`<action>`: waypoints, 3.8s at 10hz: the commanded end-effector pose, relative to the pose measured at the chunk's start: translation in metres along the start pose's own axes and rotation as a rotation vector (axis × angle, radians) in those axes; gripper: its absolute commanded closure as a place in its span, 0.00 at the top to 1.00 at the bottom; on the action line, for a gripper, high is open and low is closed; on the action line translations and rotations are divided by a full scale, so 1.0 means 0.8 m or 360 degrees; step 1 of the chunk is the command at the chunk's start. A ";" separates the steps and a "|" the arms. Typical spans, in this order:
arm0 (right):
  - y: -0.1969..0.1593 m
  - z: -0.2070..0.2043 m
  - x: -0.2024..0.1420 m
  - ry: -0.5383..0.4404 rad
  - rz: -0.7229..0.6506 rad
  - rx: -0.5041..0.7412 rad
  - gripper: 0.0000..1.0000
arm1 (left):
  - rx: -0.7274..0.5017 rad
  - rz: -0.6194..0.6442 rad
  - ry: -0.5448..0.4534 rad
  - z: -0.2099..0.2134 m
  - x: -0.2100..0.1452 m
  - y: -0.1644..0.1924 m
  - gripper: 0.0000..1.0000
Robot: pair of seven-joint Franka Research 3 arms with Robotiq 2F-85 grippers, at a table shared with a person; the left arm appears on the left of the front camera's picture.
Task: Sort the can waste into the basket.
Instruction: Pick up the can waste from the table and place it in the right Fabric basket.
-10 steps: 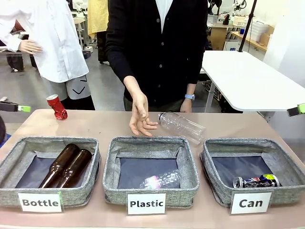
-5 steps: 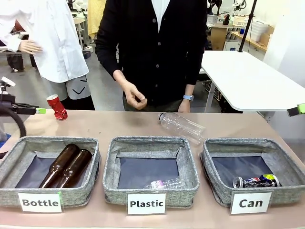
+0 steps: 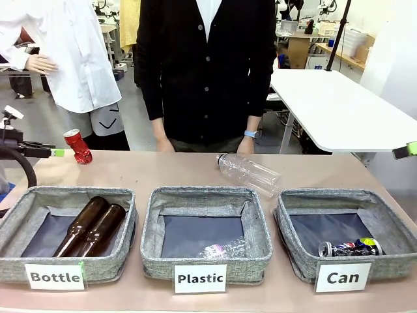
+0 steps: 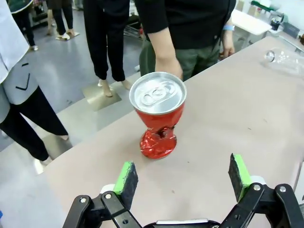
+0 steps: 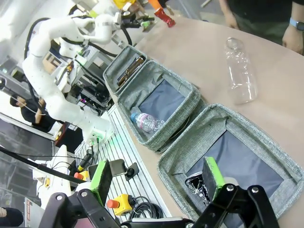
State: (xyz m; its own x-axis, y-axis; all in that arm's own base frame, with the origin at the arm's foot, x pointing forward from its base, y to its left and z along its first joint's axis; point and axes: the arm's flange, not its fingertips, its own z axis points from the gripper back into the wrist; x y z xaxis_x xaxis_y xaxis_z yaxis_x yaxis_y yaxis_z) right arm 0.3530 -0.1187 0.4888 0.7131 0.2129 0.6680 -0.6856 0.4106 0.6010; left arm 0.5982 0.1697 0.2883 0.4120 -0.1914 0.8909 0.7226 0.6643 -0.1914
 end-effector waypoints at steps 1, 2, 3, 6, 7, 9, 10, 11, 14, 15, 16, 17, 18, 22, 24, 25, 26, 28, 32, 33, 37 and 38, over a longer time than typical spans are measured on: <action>-0.001 0.003 -0.001 0.0014 0.0027 -0.0019 1.00 | 0.0050 -0.0003 0.0009 -0.014 0.000 0.022 1.00; -0.001 0.003 -0.001 0.0014 0.0027 -0.0019 1.00 | 0.0109 -0.0014 0.0012 -0.019 -0.002 0.032 1.00; -0.001 0.003 -0.001 0.0014 0.0027 -0.0019 1.00 | 0.0104 0.0006 0.0004 -0.022 -0.003 0.035 1.00; -0.001 0.003 -0.001 0.0014 0.0027 -0.0019 1.00 | 0.0055 -0.0059 0.0015 -0.039 0.003 0.047 1.00; -0.001 0.003 -0.001 0.0014 0.0027 -0.0019 1.00 | 0.0018 -0.0079 0.0047 -0.048 0.006 0.048 1.00; -0.001 0.003 -0.001 0.0014 0.0027 -0.0019 1.00 | -0.0092 -0.0145 0.0055 -0.059 0.009 0.047 1.00; -0.001 0.003 -0.001 0.0014 0.0027 -0.0019 1.00 | -0.0083 -0.0175 0.0070 -0.066 0.010 0.045 1.00; -0.001 0.003 -0.001 0.0014 0.0027 -0.0019 1.00 | -0.0103 -0.0198 0.0051 -0.072 0.008 0.042 1.00; -0.001 0.003 -0.001 0.0014 0.0027 -0.0019 1.00 | -0.0142 -0.0199 -0.0031 -0.088 0.005 0.043 1.00; -0.001 0.003 -0.001 0.0014 0.0027 -0.0019 1.00 | -0.0155 -0.0185 -0.0024 -0.094 0.002 0.041 1.00; -0.001 0.003 -0.001 0.0014 0.0027 -0.0019 1.00 | -0.0170 -0.0174 -0.0031 -0.099 0.000 0.040 1.00; -0.001 0.003 -0.001 0.0014 0.0027 -0.0019 1.00 | -0.0188 -0.0164 -0.0063 -0.101 -0.001 0.042 1.00; -0.001 0.003 -0.001 0.0014 0.0027 -0.0019 1.00 | -0.0177 -0.0165 -0.0084 -0.104 -0.001 0.042 1.00; -0.001 0.003 -0.001 0.0014 0.0027 -0.0019 1.00 | -0.0241 -0.0160 -0.0182 -0.110 -0.002 0.042 0.40; -0.001 0.003 -0.001 0.0014 0.0027 -0.0019 1.00 | -0.0248 -0.0168 -0.0187 -0.111 -0.002 0.042 0.00; -0.001 0.003 -0.001 0.0014 0.0027 -0.0019 1.00 | -0.0251 -0.0166 -0.0188 -0.112 -0.001 0.042 0.35; -0.001 0.003 -0.001 0.0014 0.0027 -0.0019 1.00 | -0.0253 -0.0167 -0.0195 -0.112 -0.001 0.042 0.00; -0.001 0.003 -0.001 0.0014 0.0027 -0.0019 1.00 | -0.0253 -0.0178 -0.0220 -0.108 0.000 0.039 0.00; -0.001 0.003 -0.001 0.0014 0.0027 -0.0019 1.00 | -0.0293 -0.0187 -0.0367 -0.044 0.043 0.010 0.00; -0.001 0.003 -0.001 0.0014 0.0027 -0.0019 1.00 | -0.0368 -0.0146 -0.0350 0.001 0.064 -0.012 0.00; -0.001 0.003 -0.001 0.0014 0.0027 -0.0019 1.00 | -0.0823 -0.0215 -0.0099 0.177 0.081 -0.161 0.00; -0.001 0.003 -0.001 0.0014 0.0027 -0.0019 1.00 | -0.0839 -0.0280 -0.0137 0.205 0.061 -0.201 0.00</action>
State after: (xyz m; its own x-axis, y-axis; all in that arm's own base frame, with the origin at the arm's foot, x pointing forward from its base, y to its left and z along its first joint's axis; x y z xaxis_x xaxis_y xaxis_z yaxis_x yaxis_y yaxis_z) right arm 0.3528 -0.1190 0.4890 0.7129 0.2124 0.6683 -0.6856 0.4114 0.6005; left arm 0.4382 0.1791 0.4358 0.2916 -0.1823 0.9390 0.9506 0.1644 -0.2633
